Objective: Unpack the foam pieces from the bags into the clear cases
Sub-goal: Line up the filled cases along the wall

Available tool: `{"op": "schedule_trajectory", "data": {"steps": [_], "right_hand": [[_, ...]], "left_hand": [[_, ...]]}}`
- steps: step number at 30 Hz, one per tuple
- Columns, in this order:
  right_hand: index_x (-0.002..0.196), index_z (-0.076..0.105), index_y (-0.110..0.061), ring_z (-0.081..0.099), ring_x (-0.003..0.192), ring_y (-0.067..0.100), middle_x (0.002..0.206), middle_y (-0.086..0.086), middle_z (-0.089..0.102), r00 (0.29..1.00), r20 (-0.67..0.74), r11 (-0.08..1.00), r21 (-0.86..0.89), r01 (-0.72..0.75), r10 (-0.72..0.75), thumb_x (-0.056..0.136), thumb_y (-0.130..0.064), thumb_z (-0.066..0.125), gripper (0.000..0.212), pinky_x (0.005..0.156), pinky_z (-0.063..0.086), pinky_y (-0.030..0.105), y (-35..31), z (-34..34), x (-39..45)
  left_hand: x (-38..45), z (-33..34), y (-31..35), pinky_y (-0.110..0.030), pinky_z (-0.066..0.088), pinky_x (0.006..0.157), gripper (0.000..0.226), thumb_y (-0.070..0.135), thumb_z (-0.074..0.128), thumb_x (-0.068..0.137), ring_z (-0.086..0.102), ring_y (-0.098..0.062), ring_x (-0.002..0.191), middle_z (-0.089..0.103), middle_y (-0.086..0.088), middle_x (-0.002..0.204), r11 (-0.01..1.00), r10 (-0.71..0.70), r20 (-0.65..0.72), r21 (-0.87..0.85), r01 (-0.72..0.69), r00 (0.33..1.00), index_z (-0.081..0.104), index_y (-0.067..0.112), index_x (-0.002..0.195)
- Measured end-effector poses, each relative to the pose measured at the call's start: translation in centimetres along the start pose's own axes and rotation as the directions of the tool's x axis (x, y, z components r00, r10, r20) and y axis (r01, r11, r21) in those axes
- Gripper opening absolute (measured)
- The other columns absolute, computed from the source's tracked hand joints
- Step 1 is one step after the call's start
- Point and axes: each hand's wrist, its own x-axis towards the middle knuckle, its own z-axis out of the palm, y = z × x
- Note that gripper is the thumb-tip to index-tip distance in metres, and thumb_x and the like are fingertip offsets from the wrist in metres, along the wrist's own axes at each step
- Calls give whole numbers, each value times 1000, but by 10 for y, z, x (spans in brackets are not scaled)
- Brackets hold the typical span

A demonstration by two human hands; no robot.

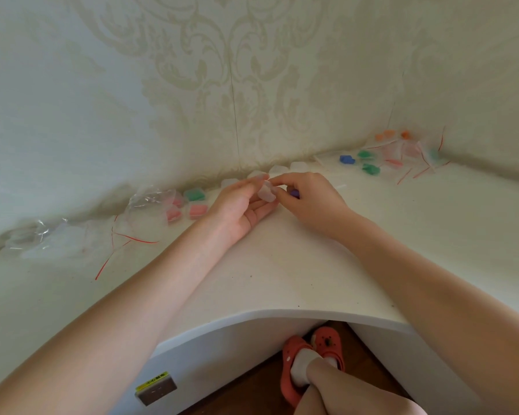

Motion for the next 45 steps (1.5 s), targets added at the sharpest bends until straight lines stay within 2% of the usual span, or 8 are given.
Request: {"op": "schedule_trajectory", "data": {"steps": [10,15,18,21,33,36,39,45], "right_hand": [[99,61,-25,39,48,4,51,-10,36,998,-13,992,112,-57,58,85,-36,65,18,59,35,25,6,-4,2],[98,65,-28,32,41,5,43,-12,32,994,34,971,213,-105,100,88,-22,63,12,48,27,14,0,-5,2],[93,65,-32,26,41,8,45,-8,33,953,166,842,448,-301,253,92,-17,51,21,40,21,19,-5,-8,4],[89,65,-11,24,43,12,48,-2,32,918,212,748,533,-396,334,93,-29,50,24,41,16,21,-9,-14,5],[111,57,10,23,39,8,42,-9,30,905,248,733,531,-425,345,96,-25,49,39,39,17,19,-3,-16,6],[87,65,0,21,42,11,44,-8,29,898,257,706,555,-440,357,96,-19,48,28,39,15,19,-2,-17,6],[66,52,-17,19,43,11,44,-7,28,861,263,648,573,-503,436,96,-20,47,31,39,12,18,0,-16,5],[89,60,-14,21,34,7,41,-8,28,819,188,538,672,-509,542,99,-23,40,24,35,14,15,1,-19,10]], "left_hand": [[-4,2,2,-24,59,66,16,17,55,94,69,-15,65,70,-13,81,994,-103,82,-37,106,991,61,4,100],[-1,2,-4,-24,57,75,28,11,64,88,67,-12,70,65,-10,89,993,62,14,96,-63,998,56,-1,112],[-1,-2,-5,-28,54,84,42,13,77,77,68,-13,87,71,0,92,832,383,-74,460,-310,921,48,13,107],[-9,1,-6,-15,51,77,41,9,78,75,64,3,86,67,13,83,581,568,104,652,-487,816,46,12,100],[-4,-2,-14,-22,50,90,33,1,72,78,61,-9,107,66,-4,107,390,586,353,667,-635,730,52,8,104],[-3,-1,-15,-19,50,86,30,4,69,82,61,0,99,65,-3,103,353,589,382,671,-652,712,50,10,103],[-7,4,-12,-18,47,89,26,16,69,85,62,-4,102,67,-2,107,477,565,312,632,-611,764,47,14,100],[-6,9,-3,-35,55,88,17,1,58,86,68,-20,88,65,-14,100,925,250,25,290,-246,968,48,14,92]]}}
